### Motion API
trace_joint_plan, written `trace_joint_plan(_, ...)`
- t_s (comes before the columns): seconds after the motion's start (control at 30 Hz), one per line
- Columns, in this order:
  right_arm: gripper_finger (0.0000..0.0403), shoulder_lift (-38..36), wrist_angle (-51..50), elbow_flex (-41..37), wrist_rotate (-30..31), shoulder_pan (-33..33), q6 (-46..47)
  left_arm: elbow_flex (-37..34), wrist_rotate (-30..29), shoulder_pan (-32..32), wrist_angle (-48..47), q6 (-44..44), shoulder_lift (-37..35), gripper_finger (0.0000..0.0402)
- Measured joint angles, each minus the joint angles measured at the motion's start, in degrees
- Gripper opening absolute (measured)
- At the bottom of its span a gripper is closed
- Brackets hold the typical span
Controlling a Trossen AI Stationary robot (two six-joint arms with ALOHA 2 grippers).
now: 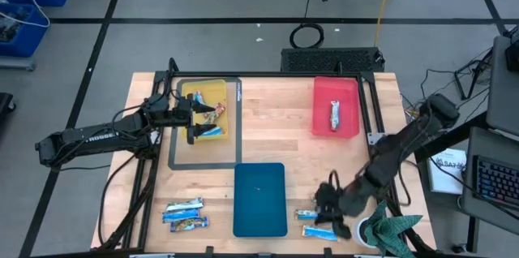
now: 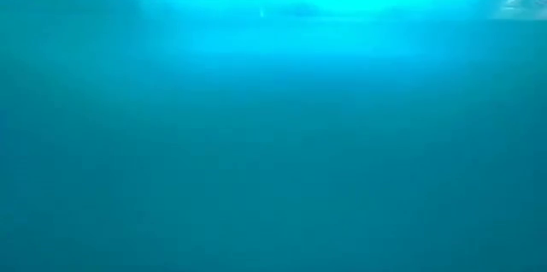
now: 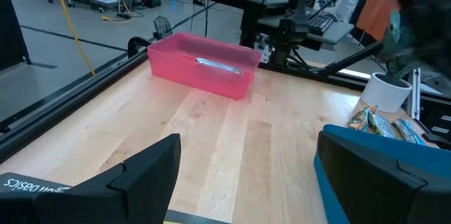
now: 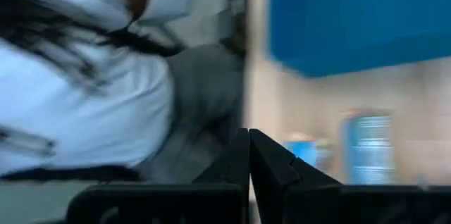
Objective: Pick and place Granola Bars by type
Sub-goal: Move the granola bars to the middle right of the table
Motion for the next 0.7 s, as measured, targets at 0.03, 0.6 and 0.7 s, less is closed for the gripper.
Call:
trace_joint_plan(0.03, 0.0, 1.8, 0.1, 1.6, -0.9, 0.8, 0.3, 0.0, 0.0, 0.0, -0.1, 0.0, 0.0, 0.0337)
trace_joint_plan(0.6, 0.0, 19.9, 12.8, 0.9, -11.6, 2.3, 17.4, 0.0, 0.2, 0.0, -0.3, -0.1, 0.0, 0.0337)
trace_joint_plan(0.7, 0.0, 21.4, 12.1, -0.8, -13.1, 2.3, 19.7, 0.0, 0.2, 0.0, -0.2, -0.1, 0.0, 0.0337)
